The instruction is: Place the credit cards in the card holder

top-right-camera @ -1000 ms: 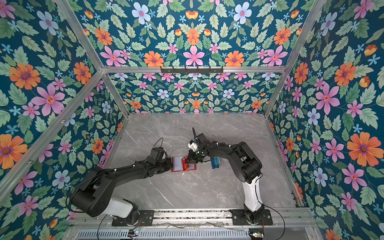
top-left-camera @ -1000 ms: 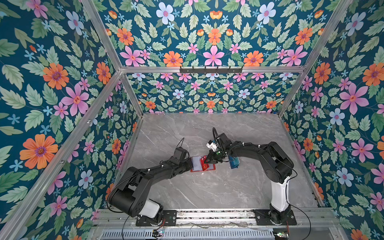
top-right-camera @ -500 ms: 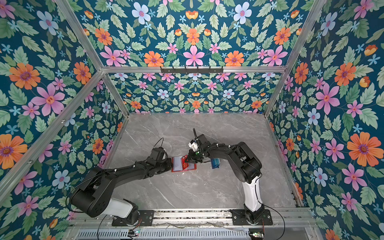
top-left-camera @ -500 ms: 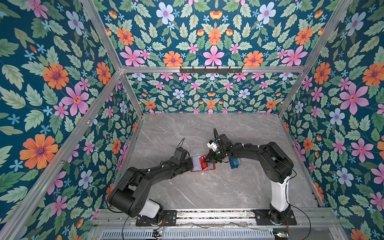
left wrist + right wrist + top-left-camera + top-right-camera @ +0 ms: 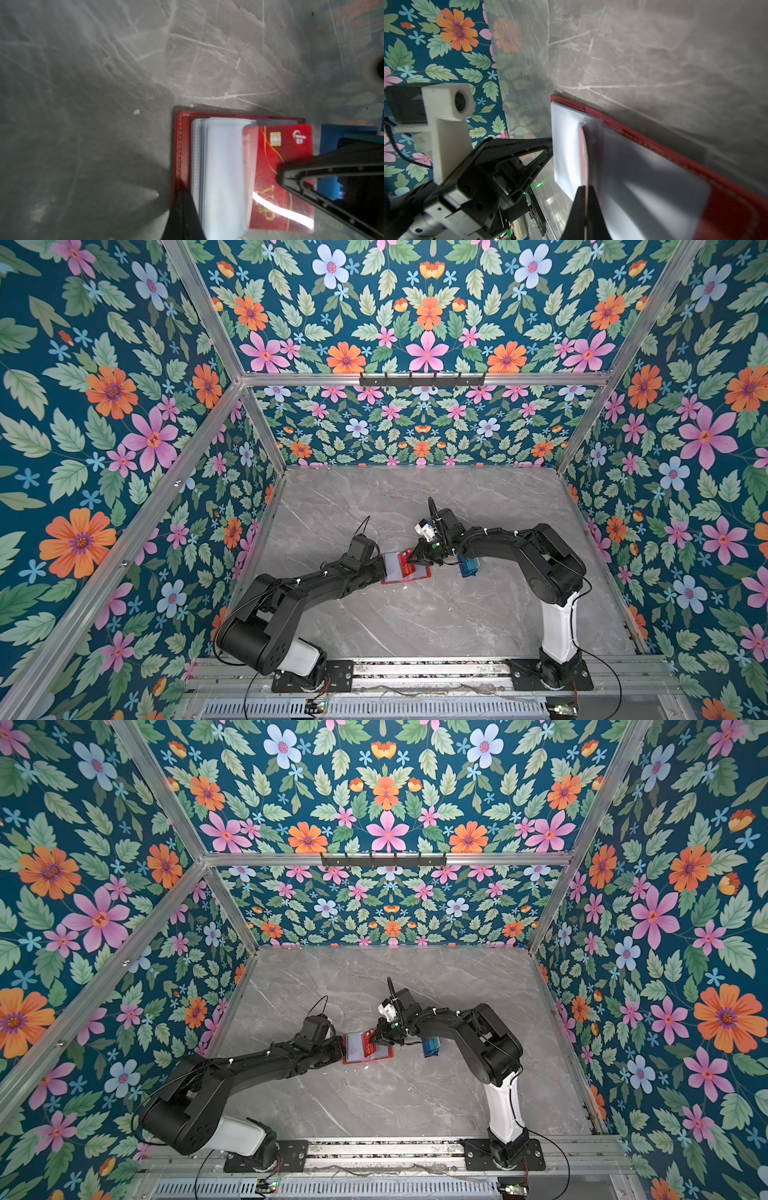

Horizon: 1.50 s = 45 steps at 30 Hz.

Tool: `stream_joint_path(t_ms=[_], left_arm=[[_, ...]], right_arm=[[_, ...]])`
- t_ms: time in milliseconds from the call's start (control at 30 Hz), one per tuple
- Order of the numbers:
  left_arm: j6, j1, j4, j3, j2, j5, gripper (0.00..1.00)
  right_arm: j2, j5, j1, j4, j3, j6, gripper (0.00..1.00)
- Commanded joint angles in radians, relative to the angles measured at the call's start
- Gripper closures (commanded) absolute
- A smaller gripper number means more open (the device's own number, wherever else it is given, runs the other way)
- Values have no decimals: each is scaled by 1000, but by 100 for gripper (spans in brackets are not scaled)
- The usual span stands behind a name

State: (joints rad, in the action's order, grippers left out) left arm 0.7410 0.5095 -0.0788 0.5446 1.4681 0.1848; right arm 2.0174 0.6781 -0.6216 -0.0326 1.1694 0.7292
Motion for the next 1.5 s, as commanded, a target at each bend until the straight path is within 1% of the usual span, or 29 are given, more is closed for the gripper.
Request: stream_joint_path(t_ms=[0,167,200,300,400,633,800,900,1000,1067,1200,1267,1467], left_arm=[[-12,3,67,-5,9,-13,100],[-11,3,65,-5,10,-14,100],[-12,3,64,-5,11,-15,100],[-12,4,62,-3,17,-13,100],[-12,6,57,-2,20,-10,100],[-14,9,57,-2,24,-10,100],[-12,11,53,-3,26,-10,100],[-12,12,51,-3,29,-10,100],[-12,13,48,-3,32,-10,100],[-12,13,47,-6,31,-10,100],[-11,15,44,-11,30,-11,100],[-10,15,44,-12,30,-10,100],[-9,17,34,-14,32,-3,100]], right_arm=[[12,-36,-2,-9,-4,13,100],[13,-42,-5,-11,-23,13,100],[9,-50,-5,-9,-28,13,99],[-1,-65,-9,9,-30,1,84],[-3,-84,-12,43,-16,-16,74],[-23,-169,-35,148,31,-56,58],[-47,-294,-68,268,71,-87,46],[-48,-355,-88,338,104,-102,41],[-47,-400,-99,387,129,-109,41],[-45,-399,-100,390,133,-109,41],[-25,-327,-106,384,153,-126,44],[-10,-321,-119,409,176,-138,44],[6,-298,-138,411,205,-144,46]])
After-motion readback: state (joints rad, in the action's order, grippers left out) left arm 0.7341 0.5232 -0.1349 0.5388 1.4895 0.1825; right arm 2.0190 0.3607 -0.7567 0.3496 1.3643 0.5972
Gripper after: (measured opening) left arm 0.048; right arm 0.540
